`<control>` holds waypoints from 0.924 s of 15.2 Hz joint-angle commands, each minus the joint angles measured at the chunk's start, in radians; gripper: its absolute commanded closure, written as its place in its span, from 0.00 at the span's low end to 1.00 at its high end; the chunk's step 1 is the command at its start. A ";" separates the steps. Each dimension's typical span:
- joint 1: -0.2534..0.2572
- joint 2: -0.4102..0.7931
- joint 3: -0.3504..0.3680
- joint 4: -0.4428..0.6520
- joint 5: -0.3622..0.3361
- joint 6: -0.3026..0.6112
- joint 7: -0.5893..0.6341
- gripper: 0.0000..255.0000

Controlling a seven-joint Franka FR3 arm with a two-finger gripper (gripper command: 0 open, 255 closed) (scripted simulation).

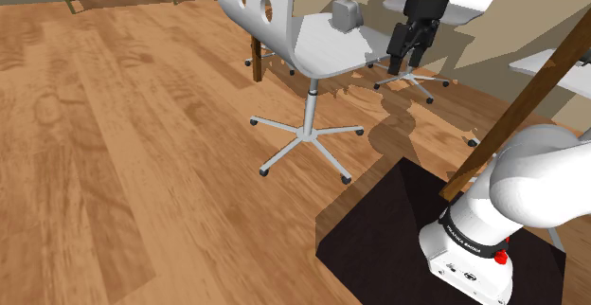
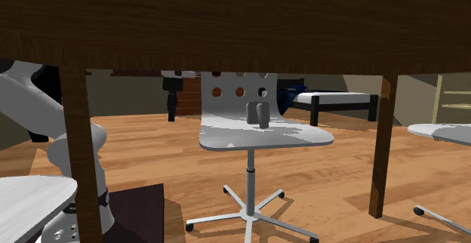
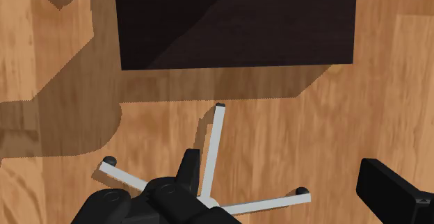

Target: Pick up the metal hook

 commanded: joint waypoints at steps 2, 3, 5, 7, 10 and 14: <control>-0.004 0.038 -0.002 0.029 -0.011 0.011 -0.001 0.00; -0.008 0.076 -0.004 0.059 -0.022 0.020 -0.002 0.00; -0.017 0.151 -0.007 0.122 -0.044 0.035 -0.002 0.00; -0.024 0.224 -0.010 0.189 -0.064 0.045 -0.002 0.00; -0.036 0.333 -0.014 0.296 -0.094 0.052 -0.001 0.00; -0.049 0.477 -0.020 0.456 -0.131 0.045 0.001 0.00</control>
